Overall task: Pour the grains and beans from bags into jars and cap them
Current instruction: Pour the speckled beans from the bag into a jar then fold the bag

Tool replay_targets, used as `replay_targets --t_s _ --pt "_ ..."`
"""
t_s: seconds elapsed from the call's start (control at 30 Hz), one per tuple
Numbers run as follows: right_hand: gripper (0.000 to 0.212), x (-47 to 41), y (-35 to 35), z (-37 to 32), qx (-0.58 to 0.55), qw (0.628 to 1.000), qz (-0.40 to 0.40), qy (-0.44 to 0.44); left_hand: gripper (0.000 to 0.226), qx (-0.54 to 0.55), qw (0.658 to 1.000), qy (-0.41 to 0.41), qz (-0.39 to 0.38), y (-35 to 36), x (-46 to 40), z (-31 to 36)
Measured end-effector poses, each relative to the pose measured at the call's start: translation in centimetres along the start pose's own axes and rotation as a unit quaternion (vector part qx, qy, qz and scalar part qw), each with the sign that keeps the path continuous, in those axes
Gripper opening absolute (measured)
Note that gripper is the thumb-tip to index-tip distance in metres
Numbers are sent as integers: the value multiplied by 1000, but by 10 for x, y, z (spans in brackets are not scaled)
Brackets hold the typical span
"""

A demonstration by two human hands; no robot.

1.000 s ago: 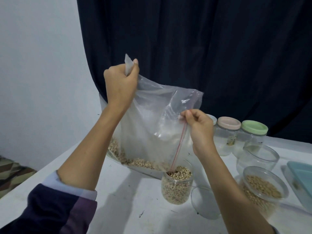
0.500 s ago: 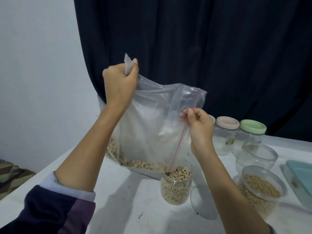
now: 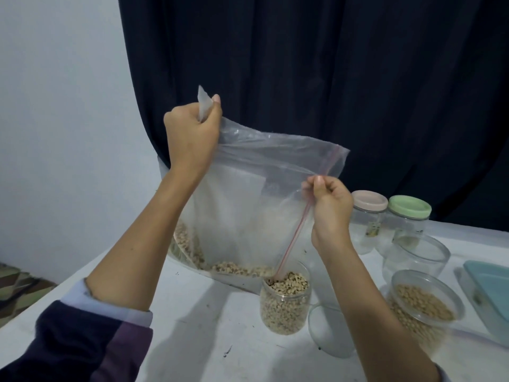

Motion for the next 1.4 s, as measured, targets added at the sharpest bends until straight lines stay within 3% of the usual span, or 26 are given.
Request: replay_targets --t_s 0.13,0.27,0.4,0.47,0.53,0.63,0.67,0.73,0.87,0.97,1.1,1.4 --pt "24 1 1 1 30 998 -46 0 58 -6 1000 -2 3 -1 -1 -1" --pt "25 -2 -3 -2 17 1000 6 -6 58 -4 1000 -5 -1 -1 2 -2" --pt "24 2 -1 2 34 998 -47 -3 58 -2 1000 -16 -6 -4 2 -4" --pt "25 0 -4 2 20 999 -28 1 55 -5 999 -27 -36 -8 1 -6" --pt "25 -3 -6 2 11 1000 -17 10 44 8 994 -54 -90 -12 1 -10" --pt "24 -3 -5 4 11 999 -22 22 7 56 980 -81 -173 -19 2 -13" --pt "24 -3 -5 4 11 999 -23 25 9 62 973 -83 -205 -22 1 -14" --pt "24 -4 -4 3 9 999 -23 33 36 44 959 -81 -268 -25 -1 -14" --pt "24 -6 -5 3 10 999 -27 39 78 -129 921 -91 -357 -28 -6 -30" --pt "25 -7 -4 1 9 999 -36 38 75 -188 910 -56 -366 -35 -7 -36" --pt "23 -6 -3 0 9 998 -41 42 90 -176 907 -72 -374 -45 -7 -45" --pt "21 -5 1 1 17 998 -48 41 82 -166 903 -81 -388 -57 -7 -61"
Point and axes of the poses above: each hand's wrist, its own x-axis away from the middle knuckle, its own y-axis out of the palm, z = x × y, the point moved 2 cm from there along -x, towards the middle knuckle, and after that the axes turned 1 degree about -y, right-handed, at the moved point
